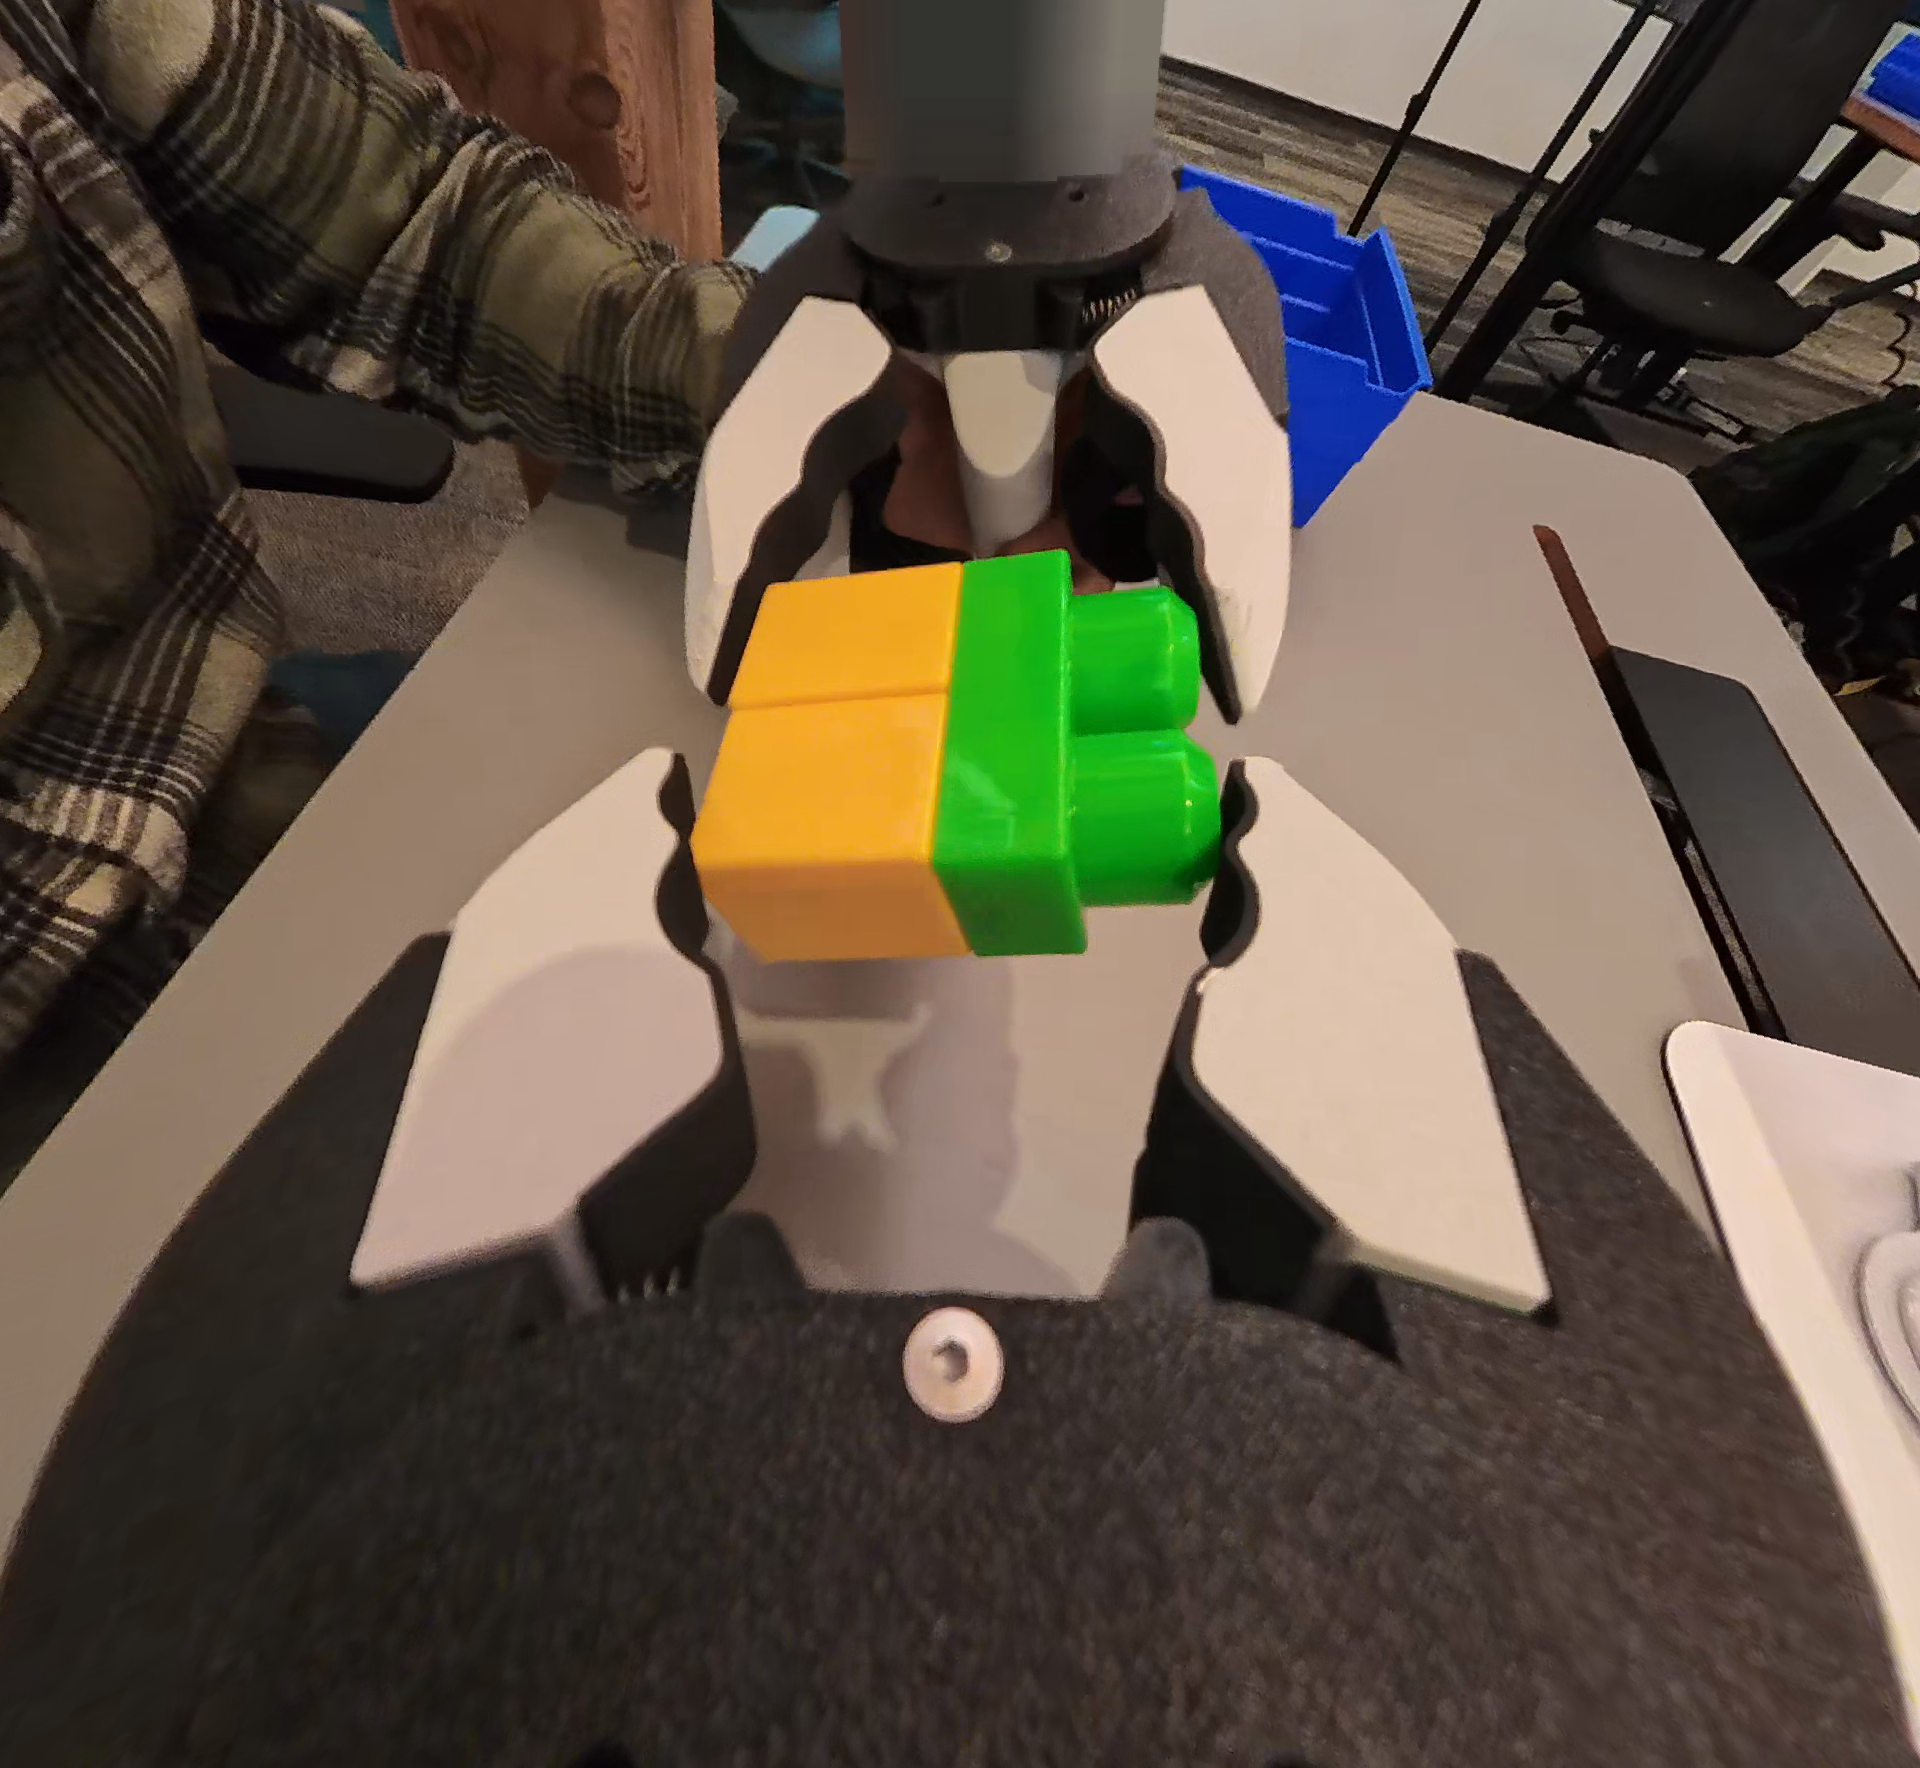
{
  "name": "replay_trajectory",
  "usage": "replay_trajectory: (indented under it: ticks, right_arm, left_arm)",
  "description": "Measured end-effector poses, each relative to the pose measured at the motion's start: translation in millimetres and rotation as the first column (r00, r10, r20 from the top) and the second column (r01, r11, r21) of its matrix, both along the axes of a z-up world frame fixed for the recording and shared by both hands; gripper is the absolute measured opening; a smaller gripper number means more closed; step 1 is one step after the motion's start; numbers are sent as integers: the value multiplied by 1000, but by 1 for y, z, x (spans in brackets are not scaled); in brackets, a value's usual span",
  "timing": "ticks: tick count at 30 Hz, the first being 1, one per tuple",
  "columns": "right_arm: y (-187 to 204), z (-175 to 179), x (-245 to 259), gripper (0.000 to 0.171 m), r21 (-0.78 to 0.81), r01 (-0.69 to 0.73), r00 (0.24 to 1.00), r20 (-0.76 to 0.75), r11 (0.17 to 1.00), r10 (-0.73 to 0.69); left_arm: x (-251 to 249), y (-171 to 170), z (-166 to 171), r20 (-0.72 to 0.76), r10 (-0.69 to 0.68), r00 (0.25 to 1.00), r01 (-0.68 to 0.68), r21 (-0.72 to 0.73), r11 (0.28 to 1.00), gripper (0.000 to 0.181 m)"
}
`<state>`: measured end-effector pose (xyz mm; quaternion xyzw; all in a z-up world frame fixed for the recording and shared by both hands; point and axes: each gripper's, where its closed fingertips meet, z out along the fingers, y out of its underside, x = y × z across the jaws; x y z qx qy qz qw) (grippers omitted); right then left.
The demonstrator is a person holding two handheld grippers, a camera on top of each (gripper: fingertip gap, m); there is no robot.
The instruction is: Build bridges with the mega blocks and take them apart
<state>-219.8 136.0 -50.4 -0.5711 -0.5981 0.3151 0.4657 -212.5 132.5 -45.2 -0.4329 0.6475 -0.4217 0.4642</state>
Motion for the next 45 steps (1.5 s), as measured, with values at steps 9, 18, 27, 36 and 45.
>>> replay_trajectory:
  ticks: [9,18,27,36,45]
  right_arm:
    - [-5,-1,22,94,96,52,997,50,994,-57]
    - [-5,15,33,94,316,59,992,87,947,-91]
    - [-1,15,27,95,408,51,985,132,911,-114]
    - [3,12,22,96,368,80,976,159,926,-147]
    - [-7,16,54,95,-203,110,933,358,973,-30]
  left_arm:
    - [9,-9,5,-21,-25,999,18,-288,957,100]
    - [3,3,31,230,-143,963,262,-924,279,86]
    - [27,-14,20,148,-171,974,191,-945,265,65]
    - [25,-10,13,50,-84,995,85,-864,496,36]
    - [24,-3,-6,-68,9,998,-42,-509,860,36]
